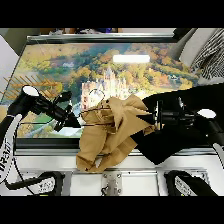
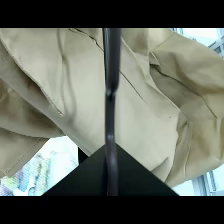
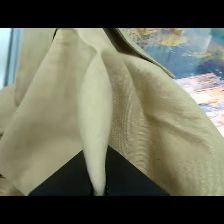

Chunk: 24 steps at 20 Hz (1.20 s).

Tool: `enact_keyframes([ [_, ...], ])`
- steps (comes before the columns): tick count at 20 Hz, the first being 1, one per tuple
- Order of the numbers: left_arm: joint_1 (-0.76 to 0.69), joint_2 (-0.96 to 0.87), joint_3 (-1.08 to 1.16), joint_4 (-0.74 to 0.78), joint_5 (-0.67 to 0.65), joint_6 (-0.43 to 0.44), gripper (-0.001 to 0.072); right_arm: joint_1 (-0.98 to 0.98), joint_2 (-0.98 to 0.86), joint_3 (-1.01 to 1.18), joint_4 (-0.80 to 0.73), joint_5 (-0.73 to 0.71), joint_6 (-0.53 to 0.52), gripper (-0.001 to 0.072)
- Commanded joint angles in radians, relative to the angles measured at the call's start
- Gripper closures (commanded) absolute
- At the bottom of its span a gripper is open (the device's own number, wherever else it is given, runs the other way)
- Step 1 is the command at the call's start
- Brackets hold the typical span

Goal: Fold the clothes and pants, and hang the long-sleeved shirts on hangers.

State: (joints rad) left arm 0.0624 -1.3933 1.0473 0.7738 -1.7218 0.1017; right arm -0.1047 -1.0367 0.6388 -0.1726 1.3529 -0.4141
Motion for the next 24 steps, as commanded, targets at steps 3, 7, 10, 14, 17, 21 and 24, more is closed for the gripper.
enact_keyframes([
  [3, 0.0, 0.0, 0.0, -0.006, -0.005, -0.026, 0.0694, 0.001, 0.0, 0.0, -0.006, -0.018, -0.061, 0.0694],
  [7, 0.0, 0.0, 0.0, -0.006, 0.01, -0.106, 0.0693, 0.0, 0.0, 0.0, -0.006, -0.018, -0.053, 0.0696],
  [10, 0.0, 0.001, 0.0, -0.007, 0.016, -0.246, 0.0671, 0.0, 0.0, 0.0, -0.006, -0.019, -0.026, 0.0696],
  [14, 0.0, 0.001, 0.0, -0.006, 0.044, -0.405, 0.0298, 0.0, 0.0, 0.0, -0.006, -0.018, -0.014, 0.0696],
  [17, 0.026, 0.002, 0.017, -0.006, 0.059, -0.48, 0.0299, 0.0, 0.0, 0.0, -0.005, -0.019, 0.0, 0.0696],
  [21, 0.121, 0.002, 0.107, -0.007, 0.085, -0.717, 0.0299, 0.0, 0.0, 0.0, -0.005, -0.018, 0.022, 0.0697],
  [24, 0.199, 0.011, 0.172, -0.008, 0.097, -0.824, 0.0301, 0.0, 0.002, 0.0, 0.012, -0.018, 0.027, 0.0697],
])
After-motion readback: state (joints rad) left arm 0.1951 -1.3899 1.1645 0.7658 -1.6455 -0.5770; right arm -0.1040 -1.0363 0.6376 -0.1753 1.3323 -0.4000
